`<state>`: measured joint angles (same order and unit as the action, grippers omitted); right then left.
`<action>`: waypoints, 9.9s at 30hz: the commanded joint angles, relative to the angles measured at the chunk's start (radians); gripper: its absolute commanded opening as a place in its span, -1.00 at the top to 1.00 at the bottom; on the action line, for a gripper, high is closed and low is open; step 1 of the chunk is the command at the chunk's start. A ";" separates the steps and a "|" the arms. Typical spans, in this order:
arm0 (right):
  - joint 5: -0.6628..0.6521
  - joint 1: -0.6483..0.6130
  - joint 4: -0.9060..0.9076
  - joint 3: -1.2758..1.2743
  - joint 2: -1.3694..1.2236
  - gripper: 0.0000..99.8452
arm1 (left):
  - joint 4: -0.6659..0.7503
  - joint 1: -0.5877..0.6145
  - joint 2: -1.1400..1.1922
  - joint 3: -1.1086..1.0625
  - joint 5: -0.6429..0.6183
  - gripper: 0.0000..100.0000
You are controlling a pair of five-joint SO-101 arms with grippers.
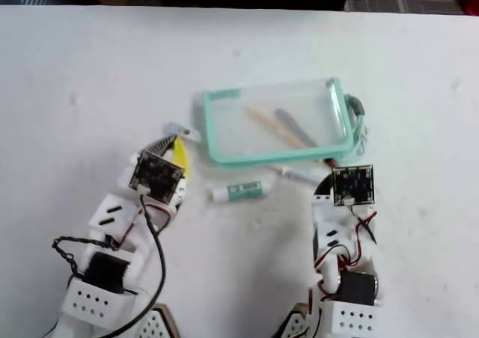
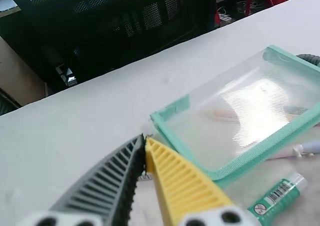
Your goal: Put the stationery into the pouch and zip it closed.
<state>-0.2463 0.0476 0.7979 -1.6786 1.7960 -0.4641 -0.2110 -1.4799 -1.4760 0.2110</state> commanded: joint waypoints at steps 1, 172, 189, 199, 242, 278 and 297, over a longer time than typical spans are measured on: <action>0.000 0.002 -0.039 0.046 0.007 0.97 | 0.020 0.016 -0.016 0.014 -0.005 0.95; -0.092 -0.334 0.921 3.148 -1.905 0.95 | -0.494 0.194 1.072 0.799 -0.245 0.95; -0.092 -0.395 0.917 2.662 -1.400 0.95 | -0.631 0.410 0.344 0.781 -0.224 0.78; -0.087 -0.469 0.917 2.530 -1.362 0.95 | -0.603 0.283 0.274 0.704 -0.227 0.75; -0.199 -0.665 0.616 2.160 -1.280 0.95 | -1.045 0.305 -0.150 0.931 0.152 0.56; -0.290 -0.768 0.756 1.834 -1.061 0.95 | -0.997 0.140 -0.151 0.707 0.525 0.37; -0.299 -0.774 0.834 1.915 -1.053 0.95 | -0.810 -0.193 -0.147 0.575 0.474 0.33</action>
<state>-0.5363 -0.7304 1.6310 0.1857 0.7188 -1.3019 -0.3153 -1.6272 -0.8777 0.7112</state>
